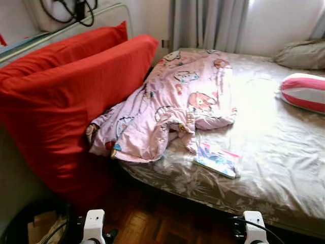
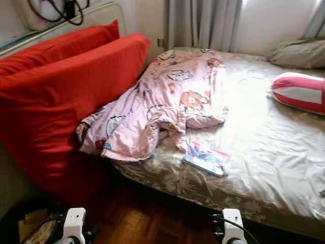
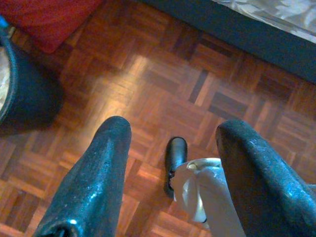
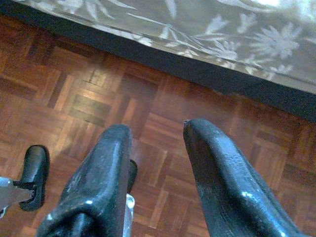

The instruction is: Clean up the room

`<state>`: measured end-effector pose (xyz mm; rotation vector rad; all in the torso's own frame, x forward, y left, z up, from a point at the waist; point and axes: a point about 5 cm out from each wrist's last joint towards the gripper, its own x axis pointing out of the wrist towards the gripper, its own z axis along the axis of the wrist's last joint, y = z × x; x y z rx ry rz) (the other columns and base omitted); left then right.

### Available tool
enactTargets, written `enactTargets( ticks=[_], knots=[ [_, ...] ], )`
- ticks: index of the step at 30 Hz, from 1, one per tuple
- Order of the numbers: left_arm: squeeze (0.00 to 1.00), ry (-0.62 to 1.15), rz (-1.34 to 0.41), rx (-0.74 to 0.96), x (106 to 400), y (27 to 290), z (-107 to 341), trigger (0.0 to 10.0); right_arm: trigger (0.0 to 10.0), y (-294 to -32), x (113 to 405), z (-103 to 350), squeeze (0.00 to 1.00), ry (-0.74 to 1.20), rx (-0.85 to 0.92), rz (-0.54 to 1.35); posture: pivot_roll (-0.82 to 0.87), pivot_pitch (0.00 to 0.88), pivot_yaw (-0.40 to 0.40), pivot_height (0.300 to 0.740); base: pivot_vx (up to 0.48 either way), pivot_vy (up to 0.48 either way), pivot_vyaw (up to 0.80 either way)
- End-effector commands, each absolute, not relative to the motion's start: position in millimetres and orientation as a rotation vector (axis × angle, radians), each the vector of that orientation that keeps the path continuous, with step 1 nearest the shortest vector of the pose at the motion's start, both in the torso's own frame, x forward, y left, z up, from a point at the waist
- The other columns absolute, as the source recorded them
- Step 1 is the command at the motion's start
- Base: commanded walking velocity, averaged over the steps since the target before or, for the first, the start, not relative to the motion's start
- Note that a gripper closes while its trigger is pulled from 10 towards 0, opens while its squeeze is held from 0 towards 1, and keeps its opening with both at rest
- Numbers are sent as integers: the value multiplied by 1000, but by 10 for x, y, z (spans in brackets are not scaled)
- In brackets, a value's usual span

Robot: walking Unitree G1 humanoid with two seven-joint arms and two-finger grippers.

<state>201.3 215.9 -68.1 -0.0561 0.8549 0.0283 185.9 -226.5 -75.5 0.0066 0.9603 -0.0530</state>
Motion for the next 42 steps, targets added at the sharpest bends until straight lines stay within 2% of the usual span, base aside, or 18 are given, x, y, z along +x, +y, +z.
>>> enactTargets(
  ticks=[1,11,17,32,42],
  knots=[
    [0,868,44,-70,1977,2188,-696,10000,10000,-2257,1852,-760,0,964,7,-48,37,0,20,740,0,0,694],
    [0,866,42,-88,1964,2179,-704,10000,10000,-2256,1843,-764,0,966,-4,-36,33,0,21,740,0,0,136],
    [0,866,42,-89,1963,2178,-704,10000,10000,-2256,1846,-762,0,966,-10,-28,33,0,21,740,0,0,698],
    [0,867,37,-97,1958,2172,-708,10000,10000,-2252,1834,-769,0,965,22,-41,31,0,20,740,0,0,0],
    [0,864,41,-103,1964,2173,-704,10000,10000,-2254,1839,-766,0,965,19,-41,32,0,19,740,284,0,0]
  ],
)
